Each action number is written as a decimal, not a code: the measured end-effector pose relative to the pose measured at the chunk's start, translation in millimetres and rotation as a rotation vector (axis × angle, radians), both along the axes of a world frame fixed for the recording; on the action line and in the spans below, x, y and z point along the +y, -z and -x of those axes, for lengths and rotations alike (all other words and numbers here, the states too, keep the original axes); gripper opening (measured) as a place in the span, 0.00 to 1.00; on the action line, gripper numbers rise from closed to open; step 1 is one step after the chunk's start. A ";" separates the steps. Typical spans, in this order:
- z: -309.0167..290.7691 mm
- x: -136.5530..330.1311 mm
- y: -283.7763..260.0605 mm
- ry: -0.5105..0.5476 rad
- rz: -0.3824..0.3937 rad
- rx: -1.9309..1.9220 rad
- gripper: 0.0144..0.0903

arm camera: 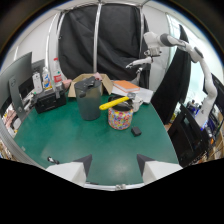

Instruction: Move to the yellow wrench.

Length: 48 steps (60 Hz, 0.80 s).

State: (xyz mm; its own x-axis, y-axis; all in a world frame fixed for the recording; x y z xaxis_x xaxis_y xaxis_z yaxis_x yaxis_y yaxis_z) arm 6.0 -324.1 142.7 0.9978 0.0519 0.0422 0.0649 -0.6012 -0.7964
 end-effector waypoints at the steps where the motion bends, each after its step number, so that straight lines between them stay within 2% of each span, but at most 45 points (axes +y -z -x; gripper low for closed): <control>1: -0.8 0.3 0.1 0.002 0.001 -0.002 0.94; 14: -26.9 20.0 2.6 -0.007 0.006 -0.004 0.94; 36: -39.3 125.3 20.7 -0.030 -0.017 0.024 0.94; 48: -35.8 156.9 41.3 -0.042 -0.008 0.035 0.94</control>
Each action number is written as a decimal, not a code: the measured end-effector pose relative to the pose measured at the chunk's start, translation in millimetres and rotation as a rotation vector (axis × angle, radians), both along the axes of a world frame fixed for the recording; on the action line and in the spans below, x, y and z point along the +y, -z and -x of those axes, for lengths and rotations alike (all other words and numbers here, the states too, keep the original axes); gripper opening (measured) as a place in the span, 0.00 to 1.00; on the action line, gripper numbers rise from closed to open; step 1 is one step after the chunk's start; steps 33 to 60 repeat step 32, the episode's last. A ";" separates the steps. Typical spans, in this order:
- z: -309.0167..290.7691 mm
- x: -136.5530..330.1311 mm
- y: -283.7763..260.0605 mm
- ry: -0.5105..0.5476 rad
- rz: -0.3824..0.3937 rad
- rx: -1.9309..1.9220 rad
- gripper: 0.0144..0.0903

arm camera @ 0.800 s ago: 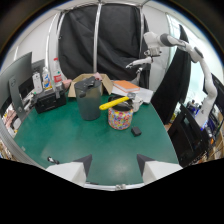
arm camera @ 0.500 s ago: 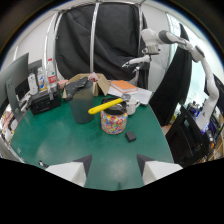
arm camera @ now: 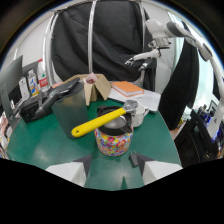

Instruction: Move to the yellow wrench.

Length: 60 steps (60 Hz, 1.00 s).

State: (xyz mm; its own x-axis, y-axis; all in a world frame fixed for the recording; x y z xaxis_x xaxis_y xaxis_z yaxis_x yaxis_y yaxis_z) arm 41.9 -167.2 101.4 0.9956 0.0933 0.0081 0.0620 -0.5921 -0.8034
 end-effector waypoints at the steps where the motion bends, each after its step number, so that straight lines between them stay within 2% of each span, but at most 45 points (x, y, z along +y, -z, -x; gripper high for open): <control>1: 0.3 1.1 2.0 -0.002 0.002 -0.002 0.94; 60: 3.4 6.5 9.9 -0.011 0.014 0.001 0.94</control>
